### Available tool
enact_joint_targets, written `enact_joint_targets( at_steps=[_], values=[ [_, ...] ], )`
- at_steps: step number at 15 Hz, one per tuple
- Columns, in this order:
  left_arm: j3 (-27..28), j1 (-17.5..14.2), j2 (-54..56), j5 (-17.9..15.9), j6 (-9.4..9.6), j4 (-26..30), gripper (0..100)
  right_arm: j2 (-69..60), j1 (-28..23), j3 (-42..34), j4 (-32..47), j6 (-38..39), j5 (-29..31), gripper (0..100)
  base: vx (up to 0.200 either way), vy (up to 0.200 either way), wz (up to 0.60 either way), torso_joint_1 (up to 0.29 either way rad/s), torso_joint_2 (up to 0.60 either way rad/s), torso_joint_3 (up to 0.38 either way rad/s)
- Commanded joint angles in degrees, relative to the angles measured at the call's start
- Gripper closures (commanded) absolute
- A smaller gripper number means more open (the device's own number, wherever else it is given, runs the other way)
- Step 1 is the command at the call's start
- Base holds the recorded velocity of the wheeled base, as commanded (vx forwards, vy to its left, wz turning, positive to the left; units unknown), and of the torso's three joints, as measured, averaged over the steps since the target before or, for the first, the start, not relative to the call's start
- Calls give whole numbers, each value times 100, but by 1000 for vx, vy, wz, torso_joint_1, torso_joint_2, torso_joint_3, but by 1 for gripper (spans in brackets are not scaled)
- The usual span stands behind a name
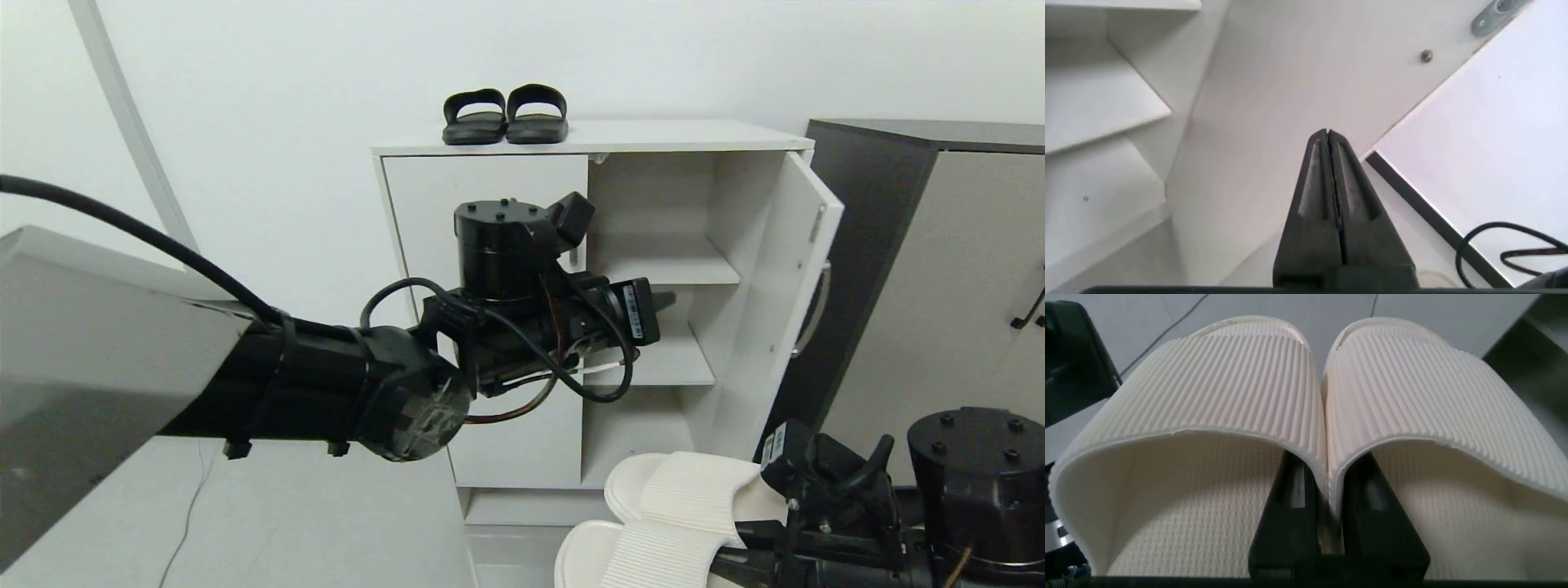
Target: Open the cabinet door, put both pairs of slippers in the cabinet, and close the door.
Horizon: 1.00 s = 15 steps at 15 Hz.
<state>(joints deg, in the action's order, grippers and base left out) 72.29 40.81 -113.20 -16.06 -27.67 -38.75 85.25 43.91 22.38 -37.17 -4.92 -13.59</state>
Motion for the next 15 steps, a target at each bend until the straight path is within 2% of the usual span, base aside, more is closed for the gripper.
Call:
enact_joint_targets(
  at_steps=[1, 4, 6, 8, 9, 10, 11, 13, 15],
  values=[
    [-347, -311, 343, -3, -1, -80, 100, 9, 3, 3, -10, -8, -3, 100, 0, 0, 0, 0, 0, 0],
    [-1542, -786, 1309, -3, -1, -405, 100, 9, 3, 3, -18, -8, -3, 100, 0, 0, 0, 0, 0, 0],
    [-2676, -1119, 2496, -3, 34, -396, 100, 1, 3, 3, -27, -8, 23, 100, 0, 0, 0, 0, 0, 0],
    [-3502, -1392, 3463, -3, 210, -335, 100, 1, -14, 12, -27, -8, 32, 100, 0, 0, 0, 0, 0, 0],
    [-4083, -1541, 4271, -3, 359, -203, 100, 1, -32, 29, -27, -8, 32, 100, 0, 0, 0, 0, 0, 0],
    [-4390, -1559, 4878, 6, 377, 61, 100, 1, -32, 29, -27, 0, 32, 100, 0, 0, 0, 0, 0, 0],
    [-4566, -1550, 5528, 6, 385, 553, 100, 18, -32, 38, -27, 0, 32, 100, 0, 0, 0, 0, 0, 0],
    [-4557, -1550, 6890, 147, 473, 2074, 100, 97, -146, 91, -36, 0, 32, 100, 0, 0, 0, 0, 0, 0],
    [-4575, -1550, 8095, 560, 842, 3427, 100, 264, -295, 170, -36, 18, -3, 100, 0, 0, 0, 0, 0, 0]
  ],
)
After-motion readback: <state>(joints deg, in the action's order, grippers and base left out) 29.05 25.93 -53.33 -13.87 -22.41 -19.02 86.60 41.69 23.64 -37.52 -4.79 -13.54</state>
